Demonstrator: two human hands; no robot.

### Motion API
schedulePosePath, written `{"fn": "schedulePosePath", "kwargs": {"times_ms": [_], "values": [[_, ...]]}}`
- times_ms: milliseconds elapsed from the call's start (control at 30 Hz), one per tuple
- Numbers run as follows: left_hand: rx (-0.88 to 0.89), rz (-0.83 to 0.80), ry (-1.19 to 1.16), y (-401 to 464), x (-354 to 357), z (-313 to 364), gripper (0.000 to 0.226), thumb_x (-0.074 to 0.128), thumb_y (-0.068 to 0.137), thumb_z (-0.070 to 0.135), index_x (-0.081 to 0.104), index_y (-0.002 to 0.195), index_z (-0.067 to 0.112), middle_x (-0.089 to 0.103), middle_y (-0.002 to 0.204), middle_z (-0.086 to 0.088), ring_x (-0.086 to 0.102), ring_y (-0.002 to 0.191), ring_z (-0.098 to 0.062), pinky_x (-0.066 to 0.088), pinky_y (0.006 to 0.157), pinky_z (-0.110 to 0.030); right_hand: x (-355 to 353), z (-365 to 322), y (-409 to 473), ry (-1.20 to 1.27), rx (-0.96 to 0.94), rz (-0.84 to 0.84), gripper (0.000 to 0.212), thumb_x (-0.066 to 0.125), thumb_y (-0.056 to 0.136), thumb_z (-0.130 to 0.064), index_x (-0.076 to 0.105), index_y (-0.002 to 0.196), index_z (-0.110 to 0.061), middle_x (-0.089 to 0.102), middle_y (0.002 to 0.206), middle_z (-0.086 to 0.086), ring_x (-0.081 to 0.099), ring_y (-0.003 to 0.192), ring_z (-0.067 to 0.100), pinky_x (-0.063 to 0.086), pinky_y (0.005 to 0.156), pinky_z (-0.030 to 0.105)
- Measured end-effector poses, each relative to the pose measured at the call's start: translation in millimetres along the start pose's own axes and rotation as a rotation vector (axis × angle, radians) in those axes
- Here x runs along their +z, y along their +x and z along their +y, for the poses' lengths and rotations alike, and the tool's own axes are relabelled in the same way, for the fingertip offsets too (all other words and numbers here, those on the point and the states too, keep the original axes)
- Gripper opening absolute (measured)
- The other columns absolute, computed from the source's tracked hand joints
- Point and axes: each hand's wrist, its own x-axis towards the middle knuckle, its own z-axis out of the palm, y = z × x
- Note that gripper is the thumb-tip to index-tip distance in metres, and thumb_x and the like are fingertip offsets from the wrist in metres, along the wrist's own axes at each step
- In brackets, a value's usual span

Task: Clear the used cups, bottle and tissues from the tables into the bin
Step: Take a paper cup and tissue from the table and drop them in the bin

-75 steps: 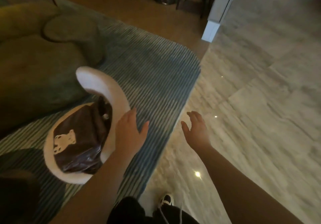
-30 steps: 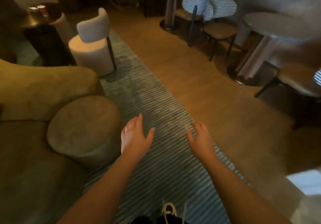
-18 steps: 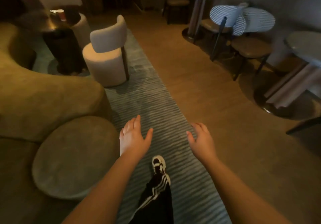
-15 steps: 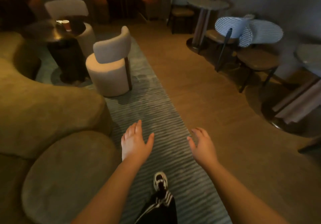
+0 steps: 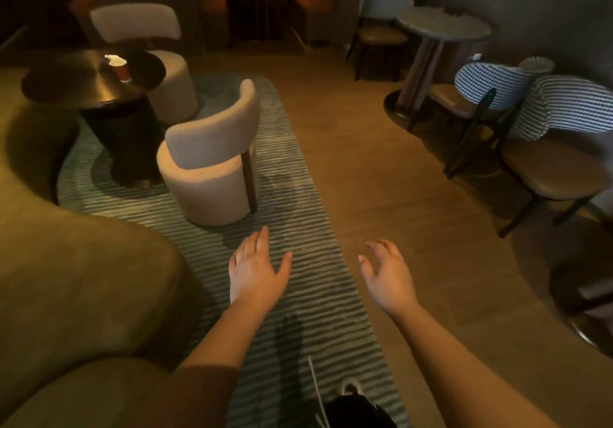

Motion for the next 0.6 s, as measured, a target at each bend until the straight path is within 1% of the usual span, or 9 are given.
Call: {"fn": "schedulePosePath", "kwargs": {"times_ms": [100,233,367,467,533,600], "values": [[-0.016,0.023,0.005,71,9,8,0.073,0.039,0.092,0.058,0.018,0.150,0.020,0.027,0.154,-0.004,0.022,0.141,-0.021,0.022,0.114,-0.042,3,8,79,0.014,-0.003,-0.032,0.045,0.045,0.094,-0.044,0.048,0.132,-0.020,0.041,0.140,-0.002,0.043,0.125,0.018,0.035,0.091,0.022],[-0.030,0.063,0.008,181,25,28,0.072,0.041,0.093,0.054,0.019,0.150,0.016,0.030,0.152,-0.005,0.024,0.140,-0.021,0.024,0.113,-0.042,4,19,206,-0.009,-0.040,-0.032,0.046,0.047,0.094,-0.043,0.049,0.132,-0.018,0.041,0.140,-0.002,0.043,0.126,0.017,0.034,0.091,0.021],[-0.047,0.082,0.009,312,27,58,0.071,0.040,0.094,0.053,0.018,0.150,0.015,0.031,0.152,-0.005,0.026,0.139,-0.022,0.025,0.111,-0.042,-15,22,349,-0.019,-0.116,-0.067,0.040,0.048,0.095,-0.037,0.050,0.130,-0.017,0.044,0.138,0.001,0.044,0.125,0.020,0.034,0.091,0.022],[-0.086,0.122,0.007,409,18,80,0.072,0.042,0.093,0.053,0.019,0.150,0.016,0.030,0.152,-0.006,0.025,0.139,-0.022,0.022,0.113,-0.041,-29,12,449,-0.040,-0.157,-0.061,0.039,0.049,0.095,-0.033,0.051,0.130,-0.016,0.045,0.138,0.004,0.043,0.126,0.021,0.034,0.095,0.025],[-0.092,0.170,-0.002,465,12,87,0.072,0.045,0.091,0.053,0.023,0.149,0.017,0.033,0.150,-0.005,0.027,0.138,-0.021,0.022,0.114,-0.042,-35,0,511,-0.040,-0.177,-0.065,0.039,0.049,0.095,-0.030,0.050,0.131,-0.016,0.044,0.139,0.004,0.042,0.127,0.022,0.033,0.094,0.023],[-0.108,0.197,-0.004,517,7,85,0.073,0.042,0.089,0.058,0.024,0.148,0.019,0.035,0.149,-0.004,0.029,0.137,-0.021,0.023,0.113,-0.043,-36,-14,568,-0.031,-0.186,-0.066,0.037,0.051,0.095,-0.026,0.051,0.130,-0.014,0.045,0.138,0.007,0.044,0.125,0.023,0.029,0.090,0.017]]}}
